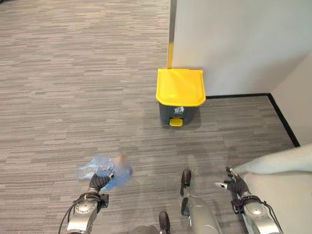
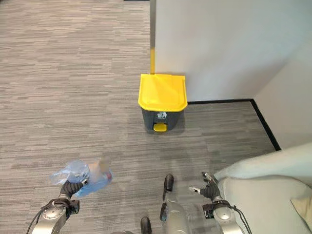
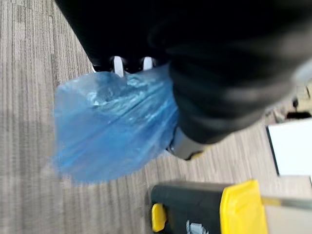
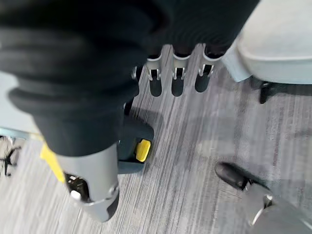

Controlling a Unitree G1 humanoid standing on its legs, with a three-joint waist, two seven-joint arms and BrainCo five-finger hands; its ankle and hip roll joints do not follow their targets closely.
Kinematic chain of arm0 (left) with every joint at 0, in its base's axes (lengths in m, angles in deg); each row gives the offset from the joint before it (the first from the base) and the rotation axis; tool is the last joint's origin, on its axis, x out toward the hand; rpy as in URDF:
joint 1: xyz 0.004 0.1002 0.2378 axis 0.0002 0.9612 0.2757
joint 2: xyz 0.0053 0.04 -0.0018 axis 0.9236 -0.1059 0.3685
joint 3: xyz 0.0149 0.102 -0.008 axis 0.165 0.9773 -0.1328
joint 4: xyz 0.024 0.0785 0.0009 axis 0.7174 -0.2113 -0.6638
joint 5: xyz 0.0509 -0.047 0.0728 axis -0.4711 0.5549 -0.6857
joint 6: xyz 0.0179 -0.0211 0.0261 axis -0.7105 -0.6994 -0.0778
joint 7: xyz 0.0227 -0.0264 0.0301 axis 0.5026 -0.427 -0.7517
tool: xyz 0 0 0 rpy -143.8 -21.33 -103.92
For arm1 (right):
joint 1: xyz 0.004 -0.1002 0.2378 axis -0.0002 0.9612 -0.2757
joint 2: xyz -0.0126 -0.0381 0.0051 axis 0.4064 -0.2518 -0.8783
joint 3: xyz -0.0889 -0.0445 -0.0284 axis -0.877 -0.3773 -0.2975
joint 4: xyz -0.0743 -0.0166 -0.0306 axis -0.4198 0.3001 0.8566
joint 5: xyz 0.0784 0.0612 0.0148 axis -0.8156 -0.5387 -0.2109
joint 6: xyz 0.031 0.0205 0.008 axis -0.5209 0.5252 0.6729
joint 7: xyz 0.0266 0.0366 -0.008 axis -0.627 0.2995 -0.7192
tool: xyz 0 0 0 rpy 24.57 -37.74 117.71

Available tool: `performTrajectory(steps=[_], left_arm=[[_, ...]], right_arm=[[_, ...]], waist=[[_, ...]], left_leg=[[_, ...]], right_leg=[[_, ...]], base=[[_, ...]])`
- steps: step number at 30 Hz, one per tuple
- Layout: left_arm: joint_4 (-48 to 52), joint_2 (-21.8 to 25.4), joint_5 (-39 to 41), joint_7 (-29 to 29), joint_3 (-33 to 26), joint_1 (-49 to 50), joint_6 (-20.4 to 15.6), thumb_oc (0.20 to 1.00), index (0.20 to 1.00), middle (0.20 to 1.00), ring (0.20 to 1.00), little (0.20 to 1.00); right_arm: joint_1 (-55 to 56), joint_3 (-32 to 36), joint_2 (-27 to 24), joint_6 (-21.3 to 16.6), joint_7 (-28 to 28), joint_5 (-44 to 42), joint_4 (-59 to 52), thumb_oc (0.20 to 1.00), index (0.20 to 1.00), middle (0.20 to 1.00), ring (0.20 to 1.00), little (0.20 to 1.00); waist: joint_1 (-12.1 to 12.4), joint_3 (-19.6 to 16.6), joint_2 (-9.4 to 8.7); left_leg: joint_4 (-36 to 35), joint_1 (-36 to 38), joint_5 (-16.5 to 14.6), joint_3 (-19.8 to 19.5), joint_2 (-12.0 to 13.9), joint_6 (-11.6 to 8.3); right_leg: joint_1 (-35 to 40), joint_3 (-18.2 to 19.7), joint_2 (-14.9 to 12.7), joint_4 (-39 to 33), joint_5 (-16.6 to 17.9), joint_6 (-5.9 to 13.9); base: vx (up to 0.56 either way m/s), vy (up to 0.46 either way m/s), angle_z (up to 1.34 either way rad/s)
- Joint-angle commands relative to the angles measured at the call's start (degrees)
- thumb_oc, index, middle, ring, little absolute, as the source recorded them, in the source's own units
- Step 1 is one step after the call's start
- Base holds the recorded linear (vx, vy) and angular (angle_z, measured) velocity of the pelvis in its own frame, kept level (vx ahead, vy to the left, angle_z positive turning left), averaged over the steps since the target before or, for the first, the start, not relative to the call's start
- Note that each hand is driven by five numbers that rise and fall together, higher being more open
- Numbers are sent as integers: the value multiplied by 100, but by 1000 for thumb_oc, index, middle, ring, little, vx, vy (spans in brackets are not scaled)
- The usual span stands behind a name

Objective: Gather garbage on tea table into small bin, then transfer packed bag to large trash can.

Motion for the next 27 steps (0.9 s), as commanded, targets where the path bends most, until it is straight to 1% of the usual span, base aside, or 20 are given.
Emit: performTrajectory(steps=[1, 2, 4, 5, 6, 8, 9, 10, 11, 12, 13, 14, 15, 16, 18, 20, 23, 24, 25, 27], left_arm=[[604, 311, 162, -52, -165, 42, -298, 200, 200, 200, 200, 200], [614, 297, 156, -78, -140, 51, -293, 200, 200, 200, 200, 200], [621, 281, 177, -100, -155, 76, -300, 200, 200, 200, 200, 200], [593, 260, 183, -90, -158, 57, -303, 200, 200, 200, 200, 200], [575, 241, 198, -79, -144, 42, -298, 200, 200, 200, 200, 200], [565, 198, 216, -65, -154, 62, -286, 200, 200, 200, 200, 200], [541, 157, 174, -88, -135, 85, -271, 200, 200, 200, 200, 200], [528, 151, 146, -96, -112, 97, -263, 200, 200, 200, 200, 200], [520, 149, 118, -112, -87, 80, -263, 200, 200, 200, 200, 200], [519, 150, 118, -112, -87, 80, -263, 200, 200, 200, 200, 200], [525, 151, 108, -115, -75, 77, -257, 200, 200, 200, 200, 200], [536, 150, 98, -116, -46, 57, -265, 200, 200, 200, 200, 200], [536, 150, 98, -116, -46, 57, -265, 200, 200, 200, 200, 200], [574, 151, 82, -123, -50, 121, -255, 200, 200, 200, 200, 200], [591, 140, 80, -133, -73, 199, -242, 200, 200, 200, 200, 200], [595, 163, 71, -140, -90, 234, -223, 200, 200, 200, 200, 200], [590, 187, 62, -113, -108, 237, -209, 200, 200, 200, 200, 200], [596, 213, 59, -108, -129, 239, -205, 200, 200, 200, 200, 200], [616, 268, 55, -100, -156, 229, -191, 200, 200, 200, 200, 200], [584, 310, 66, -65, -176, 194, -203, 200, 200, 200, 200, 200]], right_arm=[[-290, 178, -237, -204, 53, -153, -162, 1000, 1000, 1000, 1000, 1000], [-258, 217, -258, -216, 68, -193, -153, 1000, 1000, 1000, 1000, 1000], [-231, 233, -302, -225, 61, -214, -181, 1000, 1000, 1000, 1000, 1000], [-242, 227, -315, -230, 72, -213, -166, 1000, 1000, 1000, 1000, 1000], [-232, 220, -327, -227, 78, -213, -147, 1000, 1000, 1000, 1000, 1000], [-235, 202, -371, -208, 77, -194, -156, 1000, 1000, 1000, 1000, 1000], [-230, 231, -401, -206, 67, -197, -154, 1000, 1000, 1000, 1000, 1000], [-222, 249, -412, -212, 75, -200, -184, 1000, 1000, 1000, 1000, 1000], [-211, 274, -427, -221, 86, -205, -212, 1000, 1000, 1000, 1000, 1000], [-211, 274, -426, -221, 86, -205, -212, 1000, 1000, 1000, 1000, 1000], [-205, 279, -420, -225, 98, -204, -218, 1000, 1000, 1000, 1000, 1000], [-192, 286, -408, -234, 125, -220, -197, 1000, 1000, 1000, 1000, 1000], [-192, 286, -408, -234, 125, -220, -197, 1000, 1000, 1000, 1000, 1000], [-169, 243, -330, -213, 134, -202, -144, 1000, 1000, 1000, 1000, 1000], [-164, 229, -310, -203, 110, -154, -135, 1000, 1000, 1000, 1000, 1000], [-183, 231, -228, -166, 74, -107, -73, 1000, 1000, 1000, 1000, 1000], [-223, 201, -162, -153, 47, -111, -31, 1000, 1000, 1000, 1000, 1000], [-244, 188, -154, -154, 31, -103, -36, 1000, 1000, 1000, 1000, 1000], [-317, 136, -127, -139, -17, -66, -56, 1000, 1000, 1000, 1000, 1000], [-403, 87, -94, -156, -13, -64, -31, 1000, 1000, 1000, 1000, 1000]], waist=[[-44, -78, -43], [-78, -112, 18], [-91, -148, 35], [-89, -152, 30], [-93, -144, 19], [-42, -117, -9], [-1, -93, -29], [20, -76, -60], [39, -26, -96], [37, -28, -97], [58, -16, -124], [122, 35, -126], [122, 35, -126], [287, 73, -76], [323, -9, -79], [347, -142, -144], [394, -193, -174], [408, -197, -172], [410, -147, -135], [391, -102, -96]], left_leg=[[970, -126, -470, 36, 1131, -843], [1233, -191, -228, 76, 1285, -959], [1773, -362, 159, 155, 1473, -1054], [1974, -440, 347, 219, 1530, -1062], [2124, -507, 442, 267, 1602, -1040], [2178, -648, 382, 395, 1633, -938], [2022, -786, 201, 492, 1627, -871], [1952, -943, 58, 514, 1556, -825], [1781, -1203, -98, 490, 1399, -800], [1782, -1206, -99, 489, 1397, -799], [1706, -1390, -40, 473, 1311, -798], [1527, -1742, 220, 466, 1201, -816], [1527, -1742, 220, 466, 1201, -816], [1037, -1857, 623, 530, 1099, -842], [916, -1716, 573, 386, 1018, -774], [856, -1470, 419, 444, 934, -618], [795, -1350, 301, 448, 848, -482], [756, -1313, 266, 422, 816, -424], [669, -1206, 216, 383, 763, -299], [599, -1125, 190, 414, 742, -238]], right_leg=[[390, -6, -218, 117, -540, 639], [512, -81, -148, 97, -611, 562], [740, -162, -27, 24, -759, 428], [838, -201, 3, 0, -838, 376], [927, -193, 37, -25, -903, 327], [1125, -168, 79, -84, -1026, 293], [1283, -126, 95, -148, -1112, 313], [1355, -101, 74, -175, -1147, 322], [1458, -14, 56, -210, -1202, 338], [1456, -16, 54, -209, -1203, 340], [1513, 28, 51, -242, -1207, 334], [1681, 89, 114, -287, -1258, 325], [1681, 89, 114, -287, -1258, 325], [2044, 334, 322, -224, -1459, 308], [2124, 420, 327, -180, -1510, 323], [2241, 559, 233, -79, -1585, 393], [2205, 693, 162, 105, -1588, 498], [2140, 744, 142, 261, -1576, 551], [1867, 863, 118, 808, -1522, 663], [1582, 918, 88, 1235, -1404, 782]], base=[[217, -212, 85], [253, -231, 42], [242, -201, 6], [212, -162, -9], [199, -134, -22], [230, -105, -22], [260, -73, -32], [274, -52, -40], [143, -18, -51], [117, -8, -50], [127, -8, -80], [127, -9, -71], [413, 107, -46], [413, 151, -5], [391, 170, -67], [332, 214, -85], [173, 172, 0], [156, 236, -7], [128, 217, -8], [80, 144, -9]])
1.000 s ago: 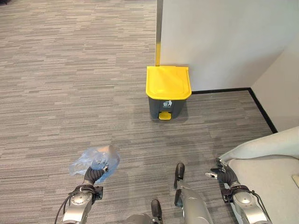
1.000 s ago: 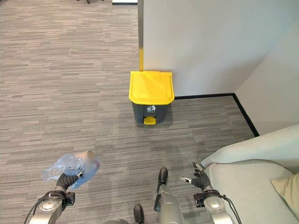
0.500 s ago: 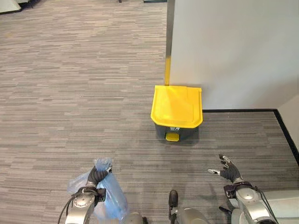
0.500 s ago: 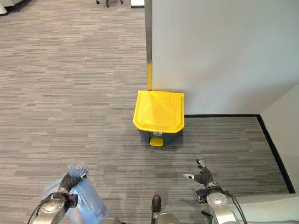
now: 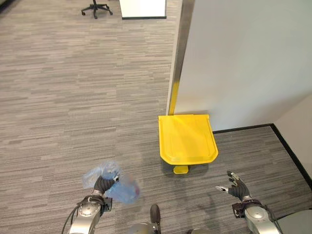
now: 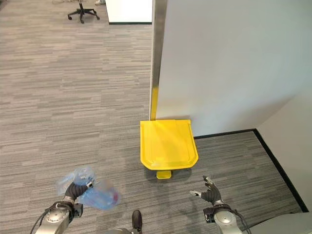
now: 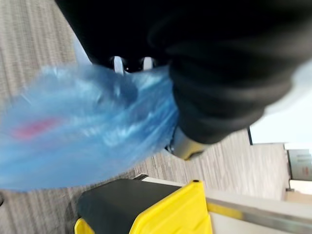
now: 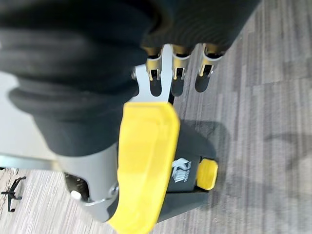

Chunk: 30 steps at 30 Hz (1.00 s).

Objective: Gather garbage on tea table into small bin, then transfer packed bag to large trash can.

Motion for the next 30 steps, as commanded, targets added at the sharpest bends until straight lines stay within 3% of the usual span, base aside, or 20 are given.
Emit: performTrajectory(steps=[1, 5, 10, 17, 30], left_arm=[[362, 146, 73, 46, -335, 96, -246, 200, 200, 200, 200, 200], [330, 179, 174, 87, -326, 56, -282, 200, 200, 200, 200, 200], [246, 139, 145, 77, -367, 60, -312, 200, 200, 200, 200, 200], [274, 44, 130, 9, -394, 262, -246, 200, 200, 200, 200, 200], [217, 56, 91, 21, -371, 251, -209, 200, 200, 200, 200, 200]], right_arm=[[-261, 86, -166, -151, -4, -66, -67, 1000, 1000, 1000, 1000, 1000], [-337, 23, -169, -127, -2, -52, -53, 1000, 1000, 1000, 1000, 1000], [-258, 113, -236, -129, 40, -82, 49, 1000, 1000, 1000, 1000, 1000], [-32, 194, -314, -95, 22, -87, 103, 1000, 1000, 1000, 1000, 1000], [-41, 206, -257, -69, 40, -115, 203, 1000, 1000, 1000, 1000, 1000]], waist=[[121, 134, 61], [6, 264, 172], [-6, 161, 75], [13, -101, 29], [-8, -85, -8]], left_leg=[[748, -137, -861, -51, 403, -533], [616, 154, -948, -92, 358, -489], [707, 236, -1071, -177, 276, -531], [382, 583, -992, -173, 380, -702], [447, 530, -1043, -177, 374, -699]], right_leg=[[-62, 19, 314, -96, 696, -5], [-828, -176, 346, -99, 927, -81], [-362, -200, 358, -877, 951, -154], [405, -269, 461, -1754, 979, -225], [451, -250, 434, -1817, 1008, -201]], base=[[86, 100, -11], [122, 56, -15], [117, -61, 24], [90, -104, -5], [-9, 20, 2]])
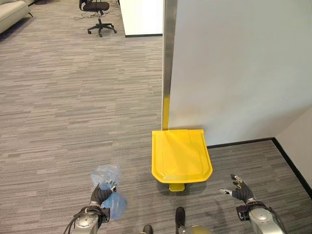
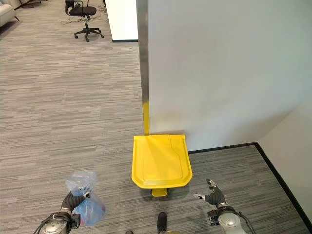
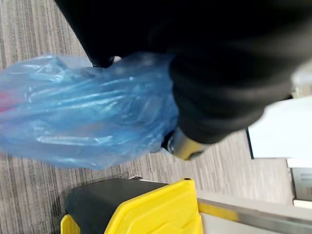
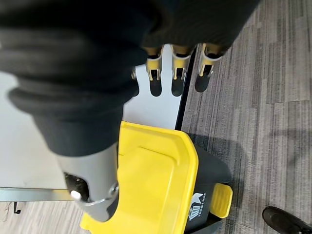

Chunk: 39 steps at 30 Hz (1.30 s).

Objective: Gather garbage on tea table into small bin, then transfer packed bag to large trash can.

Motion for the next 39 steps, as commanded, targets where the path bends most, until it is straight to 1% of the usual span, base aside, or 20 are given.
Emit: performTrajectory(steps=[1, 6, 9, 11, 12, 13, 14, 15, 17, 18, 19, 20, 22, 26, 32, 34, 35, 36, 37, 39], left_arm=[[202, 308, 81, 12, -172, -292, -221, 200, 200, 200, 200, 200], [238, 375, 111, 73, -221, -316, -222, 200, 200, 200, 200, 200], [235, 436, 129, 48, -236, -383, -216, 200, 200, 200, 200, 200], [215, 446, 122, 62, -225, -418, -223, 200, 200, 200, 200, 200], [205, 462, 132, 95, -225, -464, -226, 200, 200, 200, 200, 200], [210, 485, 149, 109, -222, -490, -234, 200, 200, 200, 200, 200], [209, 482, 149, 109, -222, -492, -235, 200, 200, 200, 200, 200], [179, 492, 180, 122, -208, -551, -258, 200, 200, 200, 200, 200], [192, 471, 184, 130, -206, -605, -285, 200, 200, 200, 200, 200], [185, 462, 156, 137, -179, -660, -301, 200, 200, 200, 200, 200], [214, 458, 100, 96, -135, -687, -306, 200, 200, 200, 200, 200], [184, 419, 100, 99, -75, -751, -312, 200, 200, 200, 200, 200], [122, 369, 110, 74, -68, -732, -287, 200, 200, 200, 200, 200], [17, 352, 136, 64, -76, -742, -297, 200, 200, 200, 200, 200], [79, 348, 152, 56, -130, -659, -317, 200, 200, 200, 200, 200], [120, 328, 53, -71, 3, -659, -324, 200, 200, 200, 200, 200], [120, 328, 53, -71, 3, -659, -324, 200, 200, 200, 200, 200], [108, 296, -26, -107, 200, -851, -362, 200, 200, 200, 200, 200], [107, 284, -15, -91, 353, -991, -393, 200, 200, 200, 200, 200], [106, 271, 69, -46, 587, -1239, -444, 200, 200, 200, 200, 200]], right_arm=[[-271, 155, -23, -83, 97, -117, -10, 1000, 1000, 1000, 1000, 1000], [-406, 106, 6, -88, 120, -123, -60, 1000, 1000, 1000, 1000, 1000], [-538, 46, 58, -101, 96, -137, -116, 1000, 1000, 1000, 1000, 1000], [-557, 41, 57, -110, 100, -143, -126, 1000, 1000, 1000, 1000, 1000], [-612, 12, 53, -98, 107, -138, -150, 1000, 1000, 1000, 1000, 1000], [-647, -2, 40, -95, 109, -135, -171, 1000, 1000, 1000, 1000, 1000], [-649, -2, 37, -94, 109, -135, -171, 1000, 1000, 1000, 1000, 1000], [-666, 1, 24, -94, 119, -134, -198, 1000, 1000, 1000, 1000, 1000], [-633, 29, 9, -73, 139, -123, -204, 1000, 1000, 1000, 1000, 1000], [-617, 56, -16, -97, 151, -123, -185, 1000, 1000, 1000, 1000, 1000], [-478, 160, -47, -104, 161, -190, -219, 1000, 1000, 1000, 1000, 1000], [-485, 208, -121, -118, 185, -241, -147, 1000, 1000, 1000, 1000, 1000], [-479, 295, -150, -116, 223, -324, -73, 1000, 1000, 1000, 1000, 1000], [-514, 462, -179, -197, 317, -519, -51, 1000, 1000, 1000, 1000, 1000], [-545, 440, -126, -213, 290, -558, -52, 1000, 1000, 1000, 1000, 1000], [-765, -72, -99, -153, 29, -325, -7, 1000, 1000, 1000, 1000, 1000], [-765, -72, -99, -153, 29, -325, -7, 1000, 1000, 1000, 1000, 1000], [-1228, -696, -18, -172, -185, -232, -113, 1000, 1000, 1000, 1000, 1000], [-1615, -1084, 49, -191, -251, -197, -175, 1000, 1000, 1000, 1000, 1000], [-2188, -1485, 142, -196, -234, -163, -248, 1000, 1000, 1000, 1000, 1000]], waist=[[-13, 105, -99], [79, 239, -163], [108, 333, -121], [93, 359, -120], [40, 417, -109], [-2, 462, -103], [-9, 467, -90], [-102, 536, -58], [-215, 565, -65], [-273, 584, -67], [-326, 513, -119], [-360, 492, -103], [-415, 441, -49], [-499, 270, 65], [-482, 234, 67], [-398, 282, 62], [-398, 282, 62], [-285, 395, 65], [-186, 443, 72], [-81, 511, 91]], left_leg=[[655, -266, -597, 33, -214, -50], [934, -581, -678, -107, -316, 41], [1001, -587, -790, -129, -383, 165], [970, -514, -812, -132, -397, 169], [874, -335, -856, -117, -427, 181], [833, -233, -876, -116, -451, 192], [831, -223, -886, -125, -442, 191], [797, -46, -948, -157, -477, 191], [811, 154, -1088, -289, -572, 185], [886, 206, -1164, -409, -654, 186], [1005, 263, -1357, -635, -783, 163], [1277, 245, -1531, -748, -823, 118], [1467, 220, -1668, -777, -732, 80], [1195, 308, -1611, -715, -611, 36], [879, 399, -1505, -568, -622, 86], [774, 449, -1456, -529, -693, 147], [774, 449, -1456, -529, -693, 147], [826, 415, -1473, -623, -747, 184], [877, 364, -1480, -675, -767, 194], [939, 273, -1484, -743, -775, 195]], right_leg=[[541, 112, -323, 407, -1214, 523], [169, 326, -352, 735, -1171, 598], [-246, 412, -358, 1522, -1243, 706], [-379, 383, -358, 1634, -1182, 726], [-701, 245, -355, 1637, -923, 743], [-932, 135, -364, 1570, -752, 758], [-922, 123, -357, 1572, -759, 758], [-1194, -59, -342, 1339, -652, 827], [-1327, -168, -280, 747, -574, 853], [-1441, -89, -236, 658, -481, 865], [-1291, 233, -225, 440, -369, 794], [-1330, 340, -296, 620, -218, 725], [-1323, 287, -346, 750, -216, 666], [-1310, 182, -226, 678, -223, 659], [-1291, 225, -118, 485, -116, 719], [-1322, 283, -140, 471, -23, 762], [-1322, 283, -140, 471, -23, 762], [-1361, 248, -222, 487, -7, 741], [-1381, 184, -274, 489, -7, 718], [-1446, 105, -337, 511, -15, 698]], base=[[-20, 40, -2], [-44, 74, -12], [9, 146, -23], [69, 44, -17], [96, 31, 5], [101, 32, -18], [150, 31, -21], [178, 28, -22], [309, 6, 22], [371, -45, 57], [377, -99, 64], [322, -124, 87], [234, -129, 92], [103, -54, 32], [-5, 7, -21], [-57, 44, -34], [-85, 35, -21], [-53, 1, -6], [-54, -13, 40], [-21, -33, 55]])
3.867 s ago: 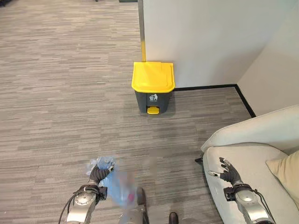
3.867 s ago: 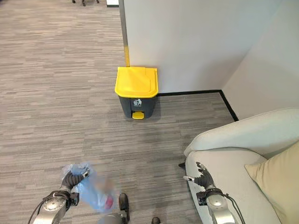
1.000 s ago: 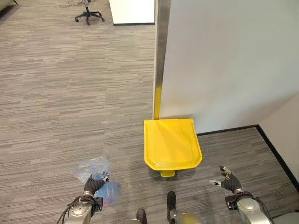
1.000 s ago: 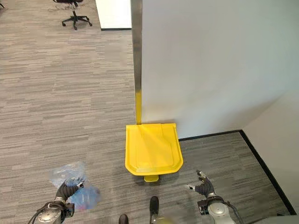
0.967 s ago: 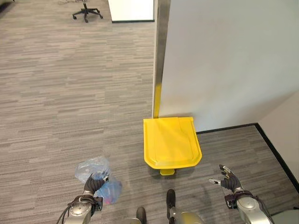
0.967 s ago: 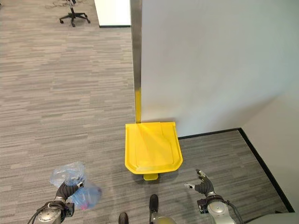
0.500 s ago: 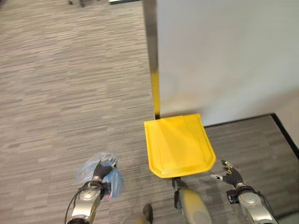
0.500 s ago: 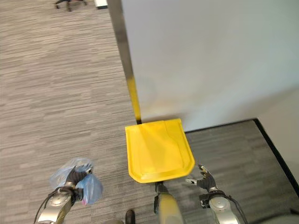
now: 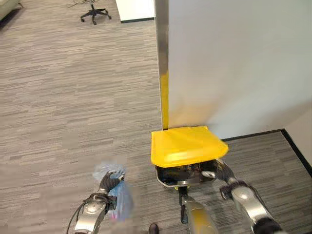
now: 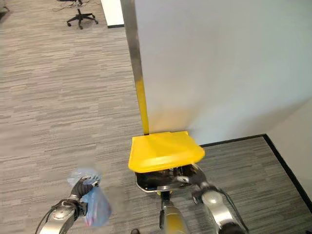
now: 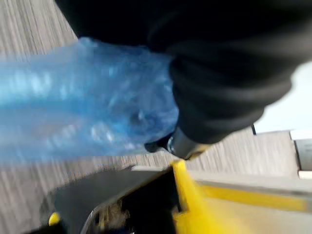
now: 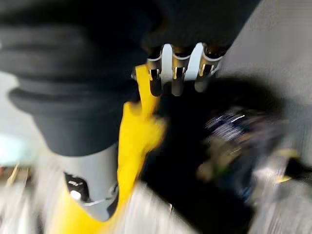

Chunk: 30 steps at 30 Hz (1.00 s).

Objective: Gather garbage on tea table into small bin, then transfer packed bag to large trash can.

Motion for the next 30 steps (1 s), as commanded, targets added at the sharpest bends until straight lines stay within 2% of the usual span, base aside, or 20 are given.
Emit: performTrajectory(steps=[1, 9, 15, 23, 30], left_arm=[[397, 267, 179, 62, -297, -412, -438, 200, 200, 200, 200, 200], [689, 371, 269, 31, 472, -1207, -615, 200, 200, 200, 200, 200], [1011, 449, 209, -71, 1059, -1728, -676, 200, 200, 200, 200, 200], [1343, 353, 337, 24, 1675, -2835, -794, 200, 200, 200, 200, 200], [1472, 227, 415, 50, 2172, -3685, -791, 200, 200, 200, 200, 200]], right_arm=[[-379, 406, 59, -411, -30, 87, -133, 1000, 1000, 1000, 1000, 1000], [-1895, -210, 120, -430, 103, 46, 79, 1000, 1000, 1000, 1000, 1000], [-2631, -519, -81, -381, 146, 109, 364, 1000, 1000, 1000, 1000, 1000], [-3088, -440, -342, -408, 380, -4, 653, 1000, 1000, 1000, 1000, 1000], [-3825, -575, -820, -333, 459, -80, 856, 1000, 1000, 1000, 1000, 1000]], waist=[[94, 226, 68], [210, 453, 1], [221, 528, -100], [49, 663, -141], [-119, 879, -48]], left_leg=[[290, 338, -722, 45, -404, 14], [546, 37, -730, 61, -420, -32], [645, -72, -762, 102, -410, -48], [634, -133, -758, 218, -442, -37], [655, -254, -754, 377, -491, -21]], right_leg=[[125, -172, 97, -233, 500, 156], [-4, -219, 13, -177, 527, 153], [-46, -209, 4, -177, 548, 165], [-193, -86, 20, -112, 618, 228], [-412, 6, -21, 18, 655, 269]], base=[[-37, -29, 36], [-36, -19, 10], [-21, -17, -2], [-32, 0, -6], [-42, 13, -18]])
